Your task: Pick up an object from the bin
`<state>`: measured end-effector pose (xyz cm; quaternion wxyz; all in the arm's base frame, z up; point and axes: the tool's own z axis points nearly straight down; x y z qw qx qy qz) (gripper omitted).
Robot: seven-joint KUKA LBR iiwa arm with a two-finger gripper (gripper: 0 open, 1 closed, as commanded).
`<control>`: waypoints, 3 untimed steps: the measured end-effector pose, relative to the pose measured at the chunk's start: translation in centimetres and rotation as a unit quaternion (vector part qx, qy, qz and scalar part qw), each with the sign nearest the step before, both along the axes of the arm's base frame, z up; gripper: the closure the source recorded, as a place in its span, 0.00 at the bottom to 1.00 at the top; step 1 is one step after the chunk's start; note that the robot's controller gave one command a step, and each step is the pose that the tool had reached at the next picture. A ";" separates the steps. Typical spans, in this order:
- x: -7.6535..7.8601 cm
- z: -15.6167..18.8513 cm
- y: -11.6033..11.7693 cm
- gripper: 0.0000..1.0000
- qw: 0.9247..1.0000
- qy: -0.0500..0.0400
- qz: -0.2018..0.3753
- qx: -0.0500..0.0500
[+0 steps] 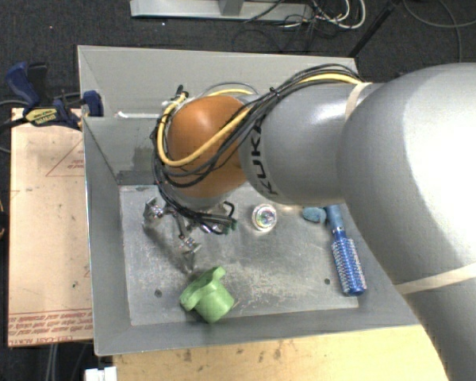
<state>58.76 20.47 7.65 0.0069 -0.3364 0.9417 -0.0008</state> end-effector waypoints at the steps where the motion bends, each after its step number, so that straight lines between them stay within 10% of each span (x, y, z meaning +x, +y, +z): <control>1: 3.9 12.9 -6.8 0.00 0.999 0.000 0.033 -0.001; 2: 4.9 14.2 -9.4 0.00 0.998 0.004 0.066 -0.001; 3: 1.6 0.8 -11.8 0.00 0.996 0.001 0.092 -0.001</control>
Offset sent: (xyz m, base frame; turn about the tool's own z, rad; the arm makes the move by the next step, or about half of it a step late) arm 0.0352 -0.0661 0.1234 -0.0742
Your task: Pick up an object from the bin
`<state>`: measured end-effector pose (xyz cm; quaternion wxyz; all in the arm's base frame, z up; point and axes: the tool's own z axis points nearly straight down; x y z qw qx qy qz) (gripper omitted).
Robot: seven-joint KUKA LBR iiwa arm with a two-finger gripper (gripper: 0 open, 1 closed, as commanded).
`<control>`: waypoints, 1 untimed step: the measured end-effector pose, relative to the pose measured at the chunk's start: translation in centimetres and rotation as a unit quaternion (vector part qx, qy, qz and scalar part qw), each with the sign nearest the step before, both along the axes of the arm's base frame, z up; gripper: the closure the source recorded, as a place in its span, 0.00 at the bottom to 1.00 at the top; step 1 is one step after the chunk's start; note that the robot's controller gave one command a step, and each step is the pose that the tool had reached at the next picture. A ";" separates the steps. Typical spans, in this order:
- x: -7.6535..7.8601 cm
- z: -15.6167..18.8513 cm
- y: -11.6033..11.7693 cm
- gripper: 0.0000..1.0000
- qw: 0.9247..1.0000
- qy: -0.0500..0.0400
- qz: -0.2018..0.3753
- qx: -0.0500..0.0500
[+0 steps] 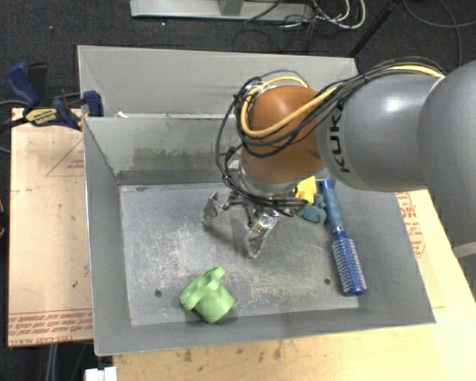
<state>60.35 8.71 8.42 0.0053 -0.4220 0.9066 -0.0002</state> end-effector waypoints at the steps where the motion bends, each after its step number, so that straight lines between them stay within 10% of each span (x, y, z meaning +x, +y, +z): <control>1: -3.1 6.2 -10.4 0.00 0.995 0.002 0.099 -0.004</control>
Offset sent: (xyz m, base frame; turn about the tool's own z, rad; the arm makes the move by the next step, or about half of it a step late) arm -0.0323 -0.1007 0.0602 -0.2078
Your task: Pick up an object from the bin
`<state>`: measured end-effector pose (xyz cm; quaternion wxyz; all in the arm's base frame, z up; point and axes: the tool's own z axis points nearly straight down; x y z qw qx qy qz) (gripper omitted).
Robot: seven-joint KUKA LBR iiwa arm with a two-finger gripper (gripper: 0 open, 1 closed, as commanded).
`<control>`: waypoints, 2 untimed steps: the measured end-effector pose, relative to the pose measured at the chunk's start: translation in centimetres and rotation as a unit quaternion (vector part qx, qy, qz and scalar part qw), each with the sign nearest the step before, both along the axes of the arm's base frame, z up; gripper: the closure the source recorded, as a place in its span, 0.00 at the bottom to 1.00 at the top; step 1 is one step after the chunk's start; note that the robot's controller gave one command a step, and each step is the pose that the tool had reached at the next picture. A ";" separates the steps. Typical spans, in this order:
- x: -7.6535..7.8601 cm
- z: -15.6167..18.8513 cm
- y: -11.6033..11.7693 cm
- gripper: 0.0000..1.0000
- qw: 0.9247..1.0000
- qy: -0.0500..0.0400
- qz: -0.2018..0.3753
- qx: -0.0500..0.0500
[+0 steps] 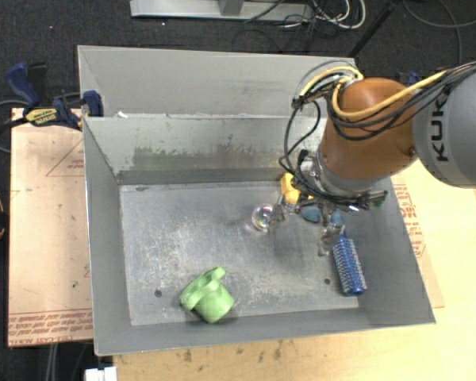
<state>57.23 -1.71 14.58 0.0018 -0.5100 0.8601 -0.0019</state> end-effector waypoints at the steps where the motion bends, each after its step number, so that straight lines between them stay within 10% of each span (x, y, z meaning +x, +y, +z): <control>1: 6.9 -3.2 -3.4 0.00 0.992 0.001 0.128 0.001; 2: 7.2 -3.3 -8.5 0.00 0.979 0.001 0.203 0.000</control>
Offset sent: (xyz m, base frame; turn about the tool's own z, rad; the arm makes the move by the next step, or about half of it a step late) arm 0.0687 -0.0329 -0.0303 -0.2627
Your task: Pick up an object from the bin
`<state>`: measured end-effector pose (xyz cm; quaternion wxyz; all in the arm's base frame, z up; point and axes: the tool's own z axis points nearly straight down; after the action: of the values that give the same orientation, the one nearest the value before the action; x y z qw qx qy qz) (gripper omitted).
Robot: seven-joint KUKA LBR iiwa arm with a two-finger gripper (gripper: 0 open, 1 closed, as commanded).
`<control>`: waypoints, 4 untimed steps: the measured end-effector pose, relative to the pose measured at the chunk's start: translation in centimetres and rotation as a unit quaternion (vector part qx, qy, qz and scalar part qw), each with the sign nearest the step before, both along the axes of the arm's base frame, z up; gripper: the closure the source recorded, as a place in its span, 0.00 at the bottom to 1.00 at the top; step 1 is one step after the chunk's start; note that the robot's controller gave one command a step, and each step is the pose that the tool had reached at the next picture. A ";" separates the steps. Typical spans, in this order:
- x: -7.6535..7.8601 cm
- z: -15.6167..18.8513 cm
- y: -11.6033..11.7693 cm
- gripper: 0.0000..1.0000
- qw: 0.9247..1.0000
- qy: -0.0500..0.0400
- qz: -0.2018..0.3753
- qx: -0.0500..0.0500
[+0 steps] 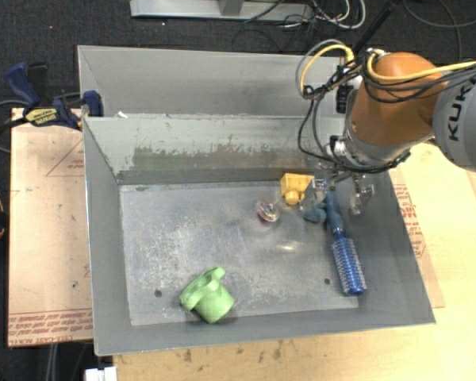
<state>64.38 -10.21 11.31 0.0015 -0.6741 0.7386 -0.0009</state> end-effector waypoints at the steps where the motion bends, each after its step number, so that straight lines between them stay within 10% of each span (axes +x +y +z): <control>1: 0.7 0.2 1.2 0.00 0.989 0.000 -0.148 0.002; 2: 0.2 -0.6 2.3 0.00 0.972 0.001 -0.236 0.002; 4: 0.6 -0.8 -3.6 0.00 0.957 0.000 -0.290 0.003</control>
Offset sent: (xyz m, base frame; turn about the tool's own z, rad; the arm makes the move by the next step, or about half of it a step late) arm 0.0063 0.0100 0.0021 0.2976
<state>64.96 -13.77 10.46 0.0030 -0.4310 0.9024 0.0012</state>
